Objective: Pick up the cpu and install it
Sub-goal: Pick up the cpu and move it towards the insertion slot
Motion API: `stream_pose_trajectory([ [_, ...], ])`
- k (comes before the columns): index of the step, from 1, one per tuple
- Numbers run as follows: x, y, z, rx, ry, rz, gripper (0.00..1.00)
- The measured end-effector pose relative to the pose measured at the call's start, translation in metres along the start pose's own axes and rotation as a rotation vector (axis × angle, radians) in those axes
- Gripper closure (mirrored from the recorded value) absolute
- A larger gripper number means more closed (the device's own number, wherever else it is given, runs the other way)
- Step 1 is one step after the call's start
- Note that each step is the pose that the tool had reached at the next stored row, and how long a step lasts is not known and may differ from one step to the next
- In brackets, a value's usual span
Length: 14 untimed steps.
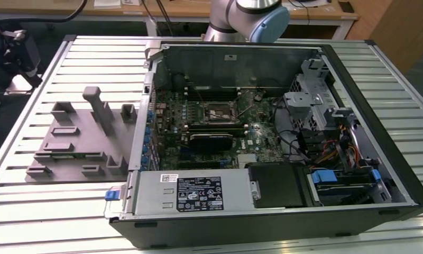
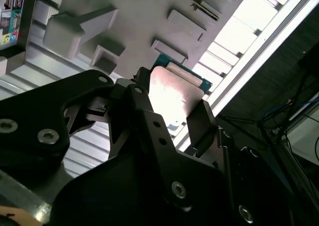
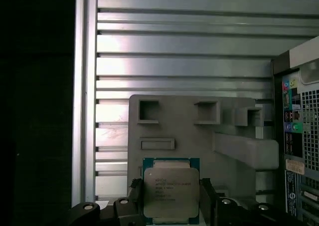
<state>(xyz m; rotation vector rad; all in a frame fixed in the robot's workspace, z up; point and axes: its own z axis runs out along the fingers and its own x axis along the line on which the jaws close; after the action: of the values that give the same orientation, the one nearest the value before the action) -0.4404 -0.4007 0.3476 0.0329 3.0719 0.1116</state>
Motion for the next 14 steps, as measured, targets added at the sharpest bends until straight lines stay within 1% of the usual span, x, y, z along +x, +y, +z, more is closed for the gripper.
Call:
stream_pose_trajectory([
  [10,-0.0017,0.0018,-0.0248,-0.0040,-0.0043,0.000,0.46],
  [12,-0.0019,0.0020,-0.0282,-0.0043,-0.0050,0.000,0.46],
  [14,-0.0020,0.0021,-0.0290,-0.0044,-0.0058,0.000,0.46],
])
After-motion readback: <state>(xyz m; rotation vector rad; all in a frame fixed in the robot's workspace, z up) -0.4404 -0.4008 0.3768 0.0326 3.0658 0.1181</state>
